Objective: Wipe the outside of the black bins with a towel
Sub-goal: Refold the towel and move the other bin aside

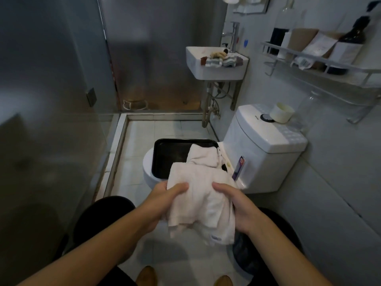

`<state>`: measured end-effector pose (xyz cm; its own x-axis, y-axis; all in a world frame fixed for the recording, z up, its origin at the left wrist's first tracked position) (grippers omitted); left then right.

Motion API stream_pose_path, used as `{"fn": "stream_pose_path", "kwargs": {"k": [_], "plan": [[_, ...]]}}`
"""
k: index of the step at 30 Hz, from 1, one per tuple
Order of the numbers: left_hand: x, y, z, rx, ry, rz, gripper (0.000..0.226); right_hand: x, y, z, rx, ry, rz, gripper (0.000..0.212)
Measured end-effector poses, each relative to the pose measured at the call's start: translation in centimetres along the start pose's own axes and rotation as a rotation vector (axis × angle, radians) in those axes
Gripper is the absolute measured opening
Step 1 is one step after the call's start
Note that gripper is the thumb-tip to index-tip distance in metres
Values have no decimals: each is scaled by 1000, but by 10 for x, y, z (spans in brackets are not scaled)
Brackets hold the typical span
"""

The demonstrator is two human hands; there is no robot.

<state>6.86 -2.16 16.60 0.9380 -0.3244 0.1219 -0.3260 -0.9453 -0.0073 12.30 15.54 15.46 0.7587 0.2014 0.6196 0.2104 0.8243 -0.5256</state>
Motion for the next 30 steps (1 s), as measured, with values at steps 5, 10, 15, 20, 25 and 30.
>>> {"fn": "stream_pose_path", "kwargs": {"k": [5,10,15,20,25,30], "plan": [[-6,9,22,-95,-27,-10,44,-8,21,-15,51,26,-126,45],[-16,-9,51,-30,6,11,33,-24,31,-36,-46,-5,-86,41],[-35,-36,89,-139,11,60,34,-49,66,-61,-91,-9,-170,38],[-60,-62,126,-342,-3,169,22,-57,135,-80,-119,-12,-377,43],[-84,-109,167,-450,-98,225,26,-48,188,-101,-121,18,-583,76],[-108,-172,206,-531,-267,359,25,-16,227,-100,-12,81,-826,66]]}}
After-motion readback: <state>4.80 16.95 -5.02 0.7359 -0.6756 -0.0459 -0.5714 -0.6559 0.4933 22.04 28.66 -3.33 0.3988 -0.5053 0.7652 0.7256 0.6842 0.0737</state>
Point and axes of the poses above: each hand's wrist, its own x-axis away from the middle knuckle, its own y-axis out of the back of the hand, z = x × y, the point moved 6 cm from there along -x, towards the middle knuckle, and after that the axes turned 13 degrees about -y, right-handed, at the moved point
